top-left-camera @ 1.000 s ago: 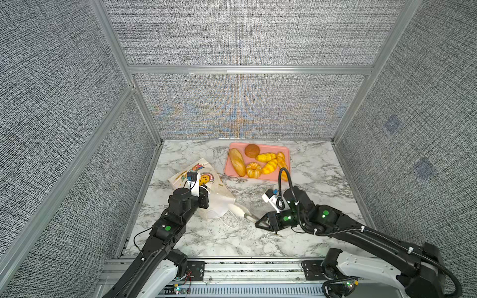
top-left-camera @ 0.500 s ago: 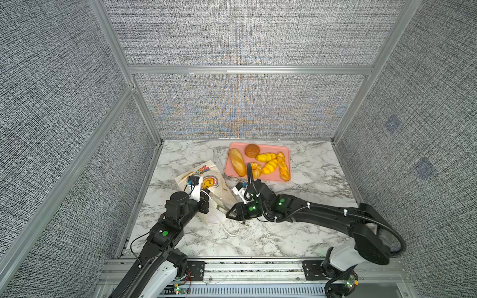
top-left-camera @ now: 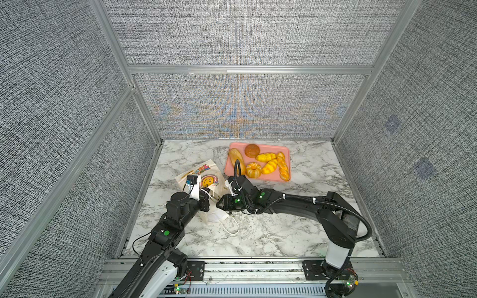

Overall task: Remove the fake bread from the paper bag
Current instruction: 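Push the tongs into the bag and pinch a yellow ring bun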

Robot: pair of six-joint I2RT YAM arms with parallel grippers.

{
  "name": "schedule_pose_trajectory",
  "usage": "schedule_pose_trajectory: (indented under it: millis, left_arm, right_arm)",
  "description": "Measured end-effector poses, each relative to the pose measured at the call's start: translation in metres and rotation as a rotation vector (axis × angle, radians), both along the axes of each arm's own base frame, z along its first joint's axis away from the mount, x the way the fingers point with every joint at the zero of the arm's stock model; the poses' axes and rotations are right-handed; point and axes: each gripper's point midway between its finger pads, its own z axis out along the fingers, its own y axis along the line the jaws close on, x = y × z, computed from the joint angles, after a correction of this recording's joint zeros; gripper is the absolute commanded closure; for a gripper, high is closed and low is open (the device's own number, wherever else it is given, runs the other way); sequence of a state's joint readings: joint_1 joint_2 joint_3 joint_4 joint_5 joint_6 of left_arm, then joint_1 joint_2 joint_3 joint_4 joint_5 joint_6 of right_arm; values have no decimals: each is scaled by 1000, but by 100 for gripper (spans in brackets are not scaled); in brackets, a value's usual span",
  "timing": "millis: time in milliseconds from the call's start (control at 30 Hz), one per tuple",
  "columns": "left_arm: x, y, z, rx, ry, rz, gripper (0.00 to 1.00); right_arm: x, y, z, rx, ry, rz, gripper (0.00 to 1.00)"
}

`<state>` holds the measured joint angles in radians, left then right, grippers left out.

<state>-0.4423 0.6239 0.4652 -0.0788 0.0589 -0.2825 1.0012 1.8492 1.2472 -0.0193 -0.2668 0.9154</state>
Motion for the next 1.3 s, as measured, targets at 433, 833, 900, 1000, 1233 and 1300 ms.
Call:
schedule_pose_trajectory:
  millis: [433, 833, 900, 1000, 1233, 1300]
  left_arm:
    - [2, 0, -1, -17, -23, 10, 100]
    - [1, 0, -4, -55, -33, 16, 100]
    - [1, 2, -2, -69, -46, 28, 100]
    - [2, 6, 1, -86, -67, 50, 100]
    - [12, 16, 8, -101, -101, 127, 100]
    - [15, 16, 10, -101, -108, 139, 100]
  right_arm:
    - [20, 25, -14, -5, 21, -26, 64]
    - [28, 28, -32, -82, 11, -36, 100]
    - [27, 20, -25, -99, -9, -37, 100]
    - [21, 8, -9, -107, -36, -33, 100]
    - [-1, -22, 1, -144, -63, -4, 100]
    - [-9, -32, -3, -168, -49, 8, 100]
